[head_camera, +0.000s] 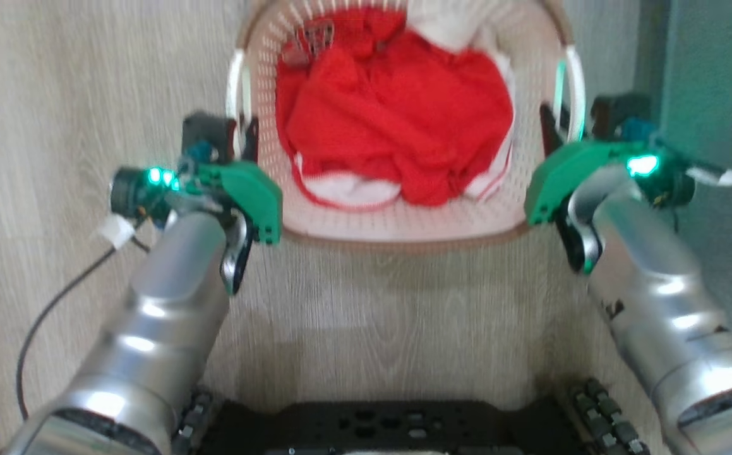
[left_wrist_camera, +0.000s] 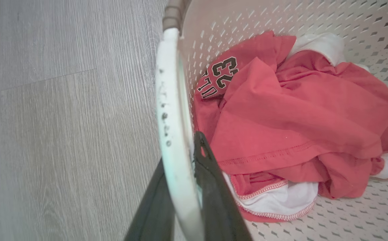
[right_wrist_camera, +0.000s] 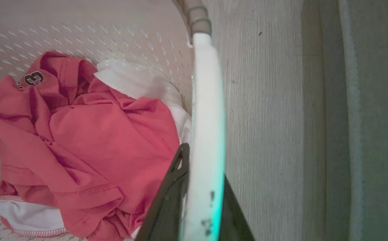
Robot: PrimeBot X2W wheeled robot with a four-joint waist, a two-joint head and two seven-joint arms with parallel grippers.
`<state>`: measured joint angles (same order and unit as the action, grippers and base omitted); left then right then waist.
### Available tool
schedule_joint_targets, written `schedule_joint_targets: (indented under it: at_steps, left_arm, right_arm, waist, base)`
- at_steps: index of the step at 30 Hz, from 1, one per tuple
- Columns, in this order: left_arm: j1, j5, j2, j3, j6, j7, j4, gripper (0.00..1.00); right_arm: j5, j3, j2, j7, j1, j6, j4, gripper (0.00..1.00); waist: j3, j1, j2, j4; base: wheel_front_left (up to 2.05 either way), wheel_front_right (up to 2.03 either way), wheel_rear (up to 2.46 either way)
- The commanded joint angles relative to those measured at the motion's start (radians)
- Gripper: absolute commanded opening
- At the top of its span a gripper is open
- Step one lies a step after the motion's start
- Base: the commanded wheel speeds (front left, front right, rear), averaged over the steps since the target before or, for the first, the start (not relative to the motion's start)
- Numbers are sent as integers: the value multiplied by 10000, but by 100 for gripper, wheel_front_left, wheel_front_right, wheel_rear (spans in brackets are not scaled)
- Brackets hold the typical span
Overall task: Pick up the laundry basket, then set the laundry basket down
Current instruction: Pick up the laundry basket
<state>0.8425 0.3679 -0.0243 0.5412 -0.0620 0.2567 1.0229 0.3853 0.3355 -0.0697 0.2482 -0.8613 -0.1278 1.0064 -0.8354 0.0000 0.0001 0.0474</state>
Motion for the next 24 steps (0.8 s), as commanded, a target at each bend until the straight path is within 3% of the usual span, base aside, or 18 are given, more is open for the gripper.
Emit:
schedule_joint_targets:
  at_steps: [1, 12, 24]
  left_arm:
    - [-496, 49, -260, -36, -53, 51, 11, 0]
    - [-1774, 1103, -260, 817, 153, 50, 945, 0]
    - [-3352, 2514, -260, 2085, 332, -788, 1590, 0]
  right_arm:
    - [75, 303, 195, 136, 608, -29, -30, 0]
    - [1084, 1694, 195, -60, 1434, -29, 1472, 0]
    - [2950, 3229, 195, -907, 2888, -29, 1671, 0]
  waist:
    - [508, 0, -1, -2]
    - [2647, 0, -1, -82]
    - [5392, 0, -1, -141]
  base:
    - [0, 0, 0]
    - [0, 0, 0]
    - [0, 0, 0]
